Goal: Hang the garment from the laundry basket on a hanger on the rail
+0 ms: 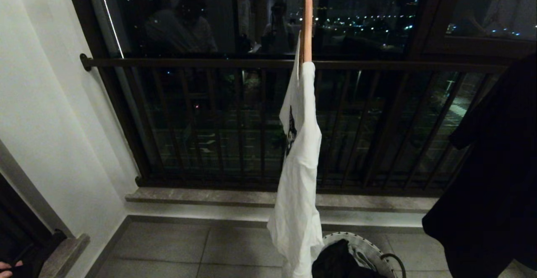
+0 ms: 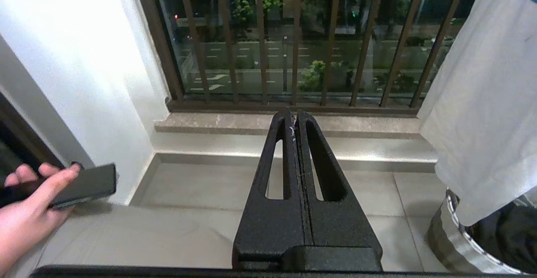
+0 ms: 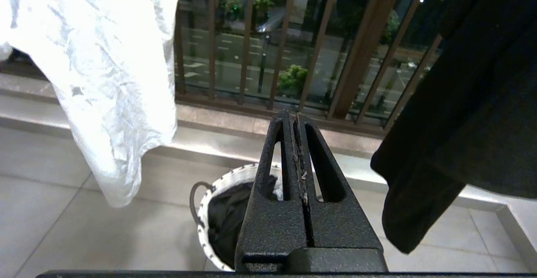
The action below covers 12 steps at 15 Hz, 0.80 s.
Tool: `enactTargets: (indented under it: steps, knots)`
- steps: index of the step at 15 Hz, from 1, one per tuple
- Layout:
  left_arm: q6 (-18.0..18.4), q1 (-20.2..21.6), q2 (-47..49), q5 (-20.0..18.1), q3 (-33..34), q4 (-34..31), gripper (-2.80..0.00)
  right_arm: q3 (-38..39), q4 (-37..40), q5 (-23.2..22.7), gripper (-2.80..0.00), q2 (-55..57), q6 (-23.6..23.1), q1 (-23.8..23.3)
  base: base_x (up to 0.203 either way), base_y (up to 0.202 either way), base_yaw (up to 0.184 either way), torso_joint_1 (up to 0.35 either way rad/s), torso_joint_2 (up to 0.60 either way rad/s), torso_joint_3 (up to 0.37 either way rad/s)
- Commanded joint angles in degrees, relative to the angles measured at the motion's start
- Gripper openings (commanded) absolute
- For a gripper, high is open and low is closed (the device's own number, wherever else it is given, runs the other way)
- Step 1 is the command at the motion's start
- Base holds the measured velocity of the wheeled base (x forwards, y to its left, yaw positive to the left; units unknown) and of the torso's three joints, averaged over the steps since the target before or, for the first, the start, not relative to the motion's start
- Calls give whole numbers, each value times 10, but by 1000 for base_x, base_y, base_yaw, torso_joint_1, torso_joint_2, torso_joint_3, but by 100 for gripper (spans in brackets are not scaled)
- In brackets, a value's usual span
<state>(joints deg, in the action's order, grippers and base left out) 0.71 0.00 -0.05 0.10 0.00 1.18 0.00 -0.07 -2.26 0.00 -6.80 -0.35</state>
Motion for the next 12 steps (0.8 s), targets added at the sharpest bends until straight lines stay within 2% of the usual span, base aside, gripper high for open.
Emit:
enactTargets:
  steps: [1,12]
  knots:
    - [0,0,0,1,4,0,-280,0,0,0,-280,1,-1,0,-96,0,-1,17,5,1]
    - [-1,0,0,1,4,0,-280,0,0,0,-280,0,-1,0,-191,0,2,2,2,3]
